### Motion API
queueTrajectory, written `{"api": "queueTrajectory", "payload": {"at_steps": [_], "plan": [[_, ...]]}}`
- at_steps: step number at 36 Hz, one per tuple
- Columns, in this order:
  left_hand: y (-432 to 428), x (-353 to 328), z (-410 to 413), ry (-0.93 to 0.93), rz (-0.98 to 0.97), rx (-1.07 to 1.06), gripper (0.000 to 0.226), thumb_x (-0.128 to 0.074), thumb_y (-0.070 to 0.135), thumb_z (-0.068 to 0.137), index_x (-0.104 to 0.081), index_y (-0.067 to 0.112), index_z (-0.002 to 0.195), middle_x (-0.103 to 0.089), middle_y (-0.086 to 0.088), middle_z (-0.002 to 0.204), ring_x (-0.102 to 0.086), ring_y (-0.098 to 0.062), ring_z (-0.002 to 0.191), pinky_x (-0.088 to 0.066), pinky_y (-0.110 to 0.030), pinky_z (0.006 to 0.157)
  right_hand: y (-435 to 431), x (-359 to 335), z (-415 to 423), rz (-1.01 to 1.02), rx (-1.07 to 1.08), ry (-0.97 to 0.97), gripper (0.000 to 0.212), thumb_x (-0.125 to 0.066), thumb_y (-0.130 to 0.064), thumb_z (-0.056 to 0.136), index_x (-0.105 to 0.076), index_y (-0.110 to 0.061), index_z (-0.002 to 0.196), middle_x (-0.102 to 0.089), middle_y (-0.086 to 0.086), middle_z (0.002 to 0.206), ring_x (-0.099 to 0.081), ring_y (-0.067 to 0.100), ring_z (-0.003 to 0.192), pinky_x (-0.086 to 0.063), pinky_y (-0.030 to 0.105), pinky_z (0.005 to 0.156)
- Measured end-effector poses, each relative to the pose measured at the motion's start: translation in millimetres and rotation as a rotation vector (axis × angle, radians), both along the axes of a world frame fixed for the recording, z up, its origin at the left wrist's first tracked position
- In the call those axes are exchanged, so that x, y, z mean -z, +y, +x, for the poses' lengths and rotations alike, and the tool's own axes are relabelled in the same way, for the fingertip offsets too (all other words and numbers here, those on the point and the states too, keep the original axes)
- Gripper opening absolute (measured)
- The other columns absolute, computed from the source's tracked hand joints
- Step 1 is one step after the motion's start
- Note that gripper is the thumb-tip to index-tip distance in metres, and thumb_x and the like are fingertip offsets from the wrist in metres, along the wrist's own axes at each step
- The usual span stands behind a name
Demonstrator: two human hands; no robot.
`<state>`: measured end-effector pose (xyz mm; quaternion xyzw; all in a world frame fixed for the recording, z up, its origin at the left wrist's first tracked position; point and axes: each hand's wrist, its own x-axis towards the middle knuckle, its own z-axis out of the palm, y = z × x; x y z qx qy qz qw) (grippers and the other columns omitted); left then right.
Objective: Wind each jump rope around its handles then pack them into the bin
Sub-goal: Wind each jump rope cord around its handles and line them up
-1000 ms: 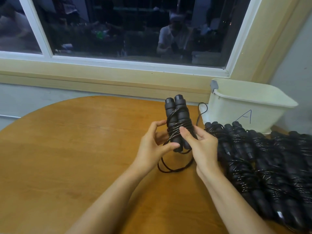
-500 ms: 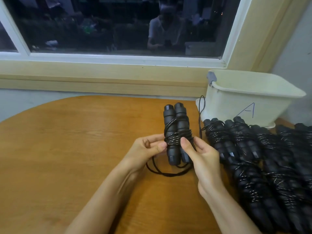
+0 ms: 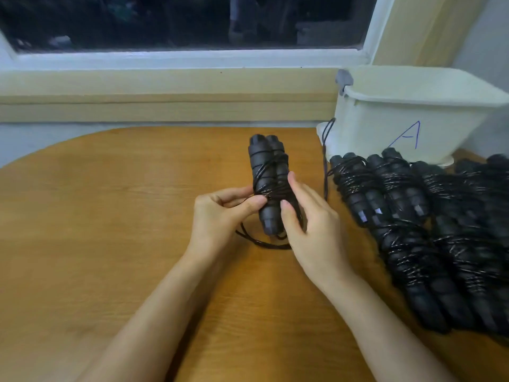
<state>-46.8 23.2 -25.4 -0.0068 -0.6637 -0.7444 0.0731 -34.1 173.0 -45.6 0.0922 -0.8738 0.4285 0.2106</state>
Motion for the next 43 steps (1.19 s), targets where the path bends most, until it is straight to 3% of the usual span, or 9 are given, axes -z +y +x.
{"api": "queueTrajectory", "payload": {"at_steps": [5, 8, 22, 28, 32, 35, 38, 40, 43], "plan": [[-4, 1, 1, 0.093, -0.118, 0.072, 0.024, -0.073, 0.022, 0.068, -0.074, 0.020, 0.092, -0.076, 0.012, 0.083, -0.072, -0.005, 0.085, -0.053, -0.014, 0.075, 0, -10, 7, 0.154, 0.033, -0.075, 0.093, -0.049, -0.074, 0.078, -0.035, -0.021, 0.153, -0.051, -0.009, 0.145, -0.045, 0.009, 0.130, -0.035, 0.022, 0.093], [-4, 1, 2, 0.138, -0.160, 0.154, 0.024, -0.068, 0.020, 0.074, -0.072, 0.022, 0.097, -0.075, 0.015, 0.080, -0.072, -0.002, 0.083, -0.051, -0.012, 0.075, 1, -12, 6, 0.205, 0.060, -0.131, 0.105, -0.067, -0.071, 0.069, -0.030, -0.024, 0.155, -0.048, -0.011, 0.147, -0.042, 0.011, 0.134, -0.036, 0.027, 0.095], [-5, 10, -1, 0.257, -0.341, 0.156, 0.020, -0.061, 0.023, 0.089, -0.071, 0.027, 0.105, -0.076, 0.009, 0.095, -0.071, -0.010, 0.099, -0.052, -0.023, 0.092, 1, 1, 4, 0.170, 0.110, 0.019, 0.077, -0.072, -0.037, 0.088, -0.037, -0.012, 0.152, -0.061, 0.005, 0.136, -0.063, 0.022, 0.116, -0.042, 0.023, 0.088], [-6, 10, -2, 0.267, -0.447, 0.165, 0.022, -0.056, 0.030, 0.091, -0.067, 0.032, 0.111, -0.075, 0.017, 0.097, -0.073, -0.011, 0.087, -0.056, -0.023, 0.083, 0, 2, 3, 0.254, 0.113, 0.053, 0.073, -0.042, -0.052, 0.091, -0.031, -0.019, 0.155, -0.057, 0.005, 0.141, -0.060, 0.023, 0.119, -0.051, 0.036, 0.091], [-11, 11, -3, 0.259, -0.517, 0.206, 0.047, -0.061, 0.034, 0.087, -0.061, 0.013, 0.129, -0.075, 0.003, 0.104, -0.070, -0.007, 0.097, -0.053, -0.022, 0.091, 3, 3, 1, 0.311, 0.140, 0.049, 0.074, -0.031, -0.059, 0.091, -0.022, -0.027, 0.156, -0.056, 0.007, 0.141, -0.058, 0.026, 0.122, -0.055, 0.046, 0.089], [-12, 11, -4, 0.227, -0.481, 0.223, 0.033, -0.057, 0.019, 0.095, -0.060, 0.014, 0.128, -0.072, 0.005, 0.077, -0.067, -0.008, 0.073, -0.053, -0.021, 0.078, 6, 1, 2, 0.266, 0.137, 0.075, 0.068, -0.040, -0.052, 0.094, -0.027, -0.026, 0.155, -0.058, 0.006, 0.139, -0.059, 0.025, 0.120, -0.055, 0.041, 0.089], [-13, 12, -6, 0.208, -0.421, 0.219, 0.043, -0.051, 0.031, 0.093, -0.058, 0.014, 0.132, -0.061, 0.018, 0.063, -0.055, 0.002, 0.064, -0.045, -0.014, 0.069, 5, 1, 4, 0.214, 0.110, 0.122, 0.063, -0.054, -0.038, 0.096, -0.034, -0.023, 0.154, -0.063, 0.003, 0.131, -0.064, 0.021, 0.108, -0.053, 0.033, 0.080], [-14, 12, -6, 0.193, -0.388, 0.237, 0.055, -0.045, 0.039, 0.090, -0.056, 0.009, 0.136, -0.068, 0.026, 0.074, -0.065, 0.001, 0.077, -0.042, -0.010, 0.072, 3, 0, 5, 0.186, 0.090, 0.132, 0.064, -0.054, -0.037, 0.094, -0.036, -0.023, 0.153, -0.065, -0.001, 0.128, -0.065, 0.015, 0.099, -0.053, 0.029, 0.076], [-13, 10, -6, 0.161, -0.382, 0.204, 0.038, -0.046, 0.027, 0.097, -0.057, 0.013, 0.131, -0.055, 0.035, 0.100, -0.055, 0.003, 0.107, -0.042, -0.005, 0.074, -1, 1, 9, 0.108, 0.041, 0.120, 0.063, -0.056, -0.035, 0.092, -0.039, -0.025, 0.152, -0.062, -0.016, 0.126, -0.060, 0.002, 0.096, -0.043, 0.010, 0.076]]}}
